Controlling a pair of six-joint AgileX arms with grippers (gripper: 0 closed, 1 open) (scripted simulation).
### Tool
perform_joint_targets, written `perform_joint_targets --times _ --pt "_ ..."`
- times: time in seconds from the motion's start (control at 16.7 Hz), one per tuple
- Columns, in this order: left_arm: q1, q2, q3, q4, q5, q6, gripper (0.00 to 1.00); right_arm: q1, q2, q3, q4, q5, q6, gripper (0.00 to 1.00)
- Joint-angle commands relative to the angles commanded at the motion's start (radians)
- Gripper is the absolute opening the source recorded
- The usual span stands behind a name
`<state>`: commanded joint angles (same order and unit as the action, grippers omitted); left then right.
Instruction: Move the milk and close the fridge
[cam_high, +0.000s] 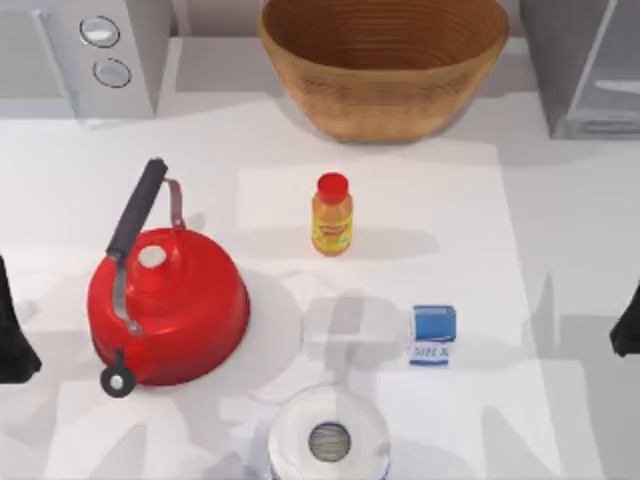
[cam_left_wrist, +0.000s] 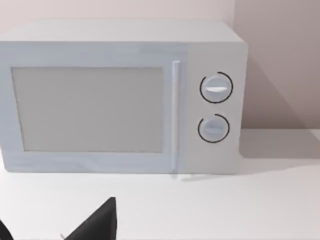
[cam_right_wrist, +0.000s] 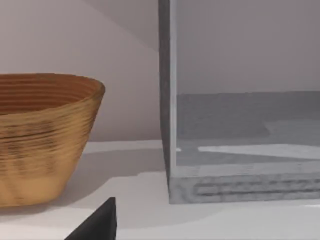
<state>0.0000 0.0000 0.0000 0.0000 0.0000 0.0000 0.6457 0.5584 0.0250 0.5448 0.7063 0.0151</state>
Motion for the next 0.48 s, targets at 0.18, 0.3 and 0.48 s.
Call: perform_joint_targets --times 0.18,0.3,0.48 --pt "0.0 0.0 0.0 0.0 0.0 0.0 1.0 0.154 0.121 -0.002 0.105 0.13 0.002 1.0" --pt "0.0 0.0 0.0 0.0 0.0 0.0 1.0 0.23 0.176 -0.001 0.154 0.188 0.002 1.0" --pt "0.0 0.0 0.0 0.0 0.0 0.0 1.0 0.278 0.21 -0.001 0.185 0.222 0.003 1.0"
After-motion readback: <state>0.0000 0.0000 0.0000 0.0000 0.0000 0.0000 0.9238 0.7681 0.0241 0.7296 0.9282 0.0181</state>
